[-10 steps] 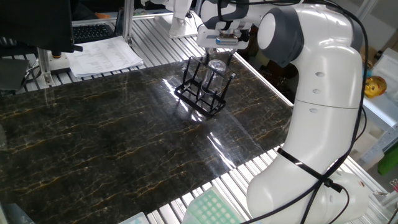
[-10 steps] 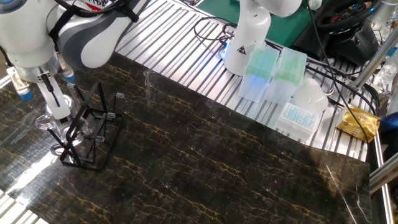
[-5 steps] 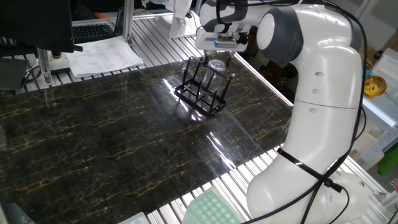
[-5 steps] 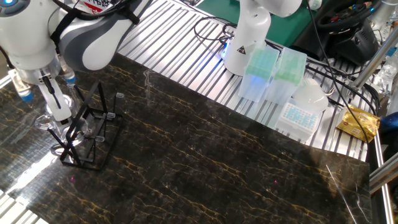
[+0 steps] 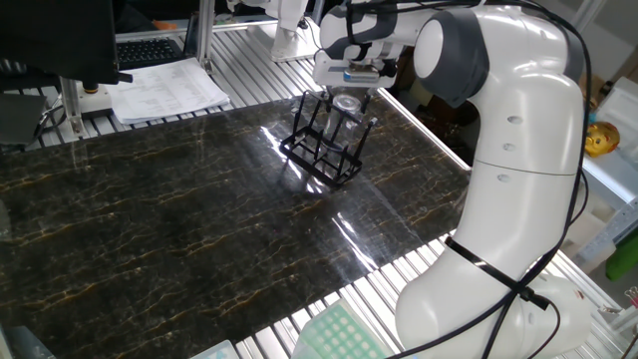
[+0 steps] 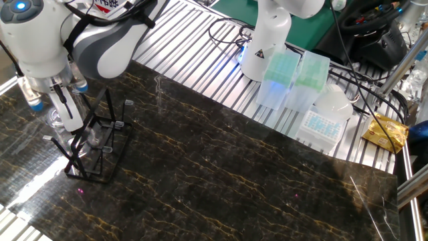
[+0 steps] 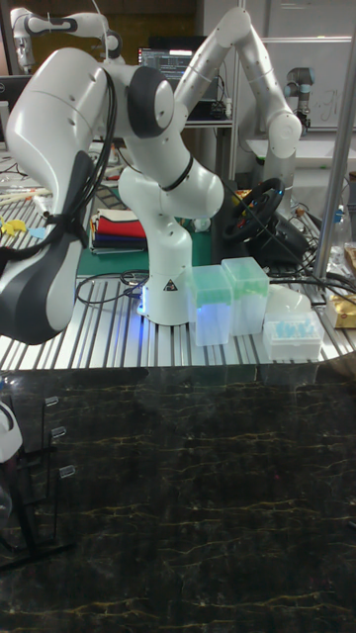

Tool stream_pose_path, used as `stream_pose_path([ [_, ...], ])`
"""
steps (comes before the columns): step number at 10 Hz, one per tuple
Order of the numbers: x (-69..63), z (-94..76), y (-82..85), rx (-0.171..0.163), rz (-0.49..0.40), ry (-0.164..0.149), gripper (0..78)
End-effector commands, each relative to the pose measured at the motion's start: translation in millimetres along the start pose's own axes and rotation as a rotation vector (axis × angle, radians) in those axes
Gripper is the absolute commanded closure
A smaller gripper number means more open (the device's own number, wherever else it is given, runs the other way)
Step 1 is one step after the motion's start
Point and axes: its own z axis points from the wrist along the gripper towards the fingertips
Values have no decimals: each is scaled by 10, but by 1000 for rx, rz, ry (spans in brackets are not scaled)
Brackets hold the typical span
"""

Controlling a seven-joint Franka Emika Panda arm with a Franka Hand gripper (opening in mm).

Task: Take the cup off the cup rack

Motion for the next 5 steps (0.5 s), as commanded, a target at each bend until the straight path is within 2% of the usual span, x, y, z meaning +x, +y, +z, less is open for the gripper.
stream_pose_path([
  [1, -32, -19, -9, 9, -8, -10, 1],
  [5, -75, -35, -16, 11, -11, -10, 1],
])
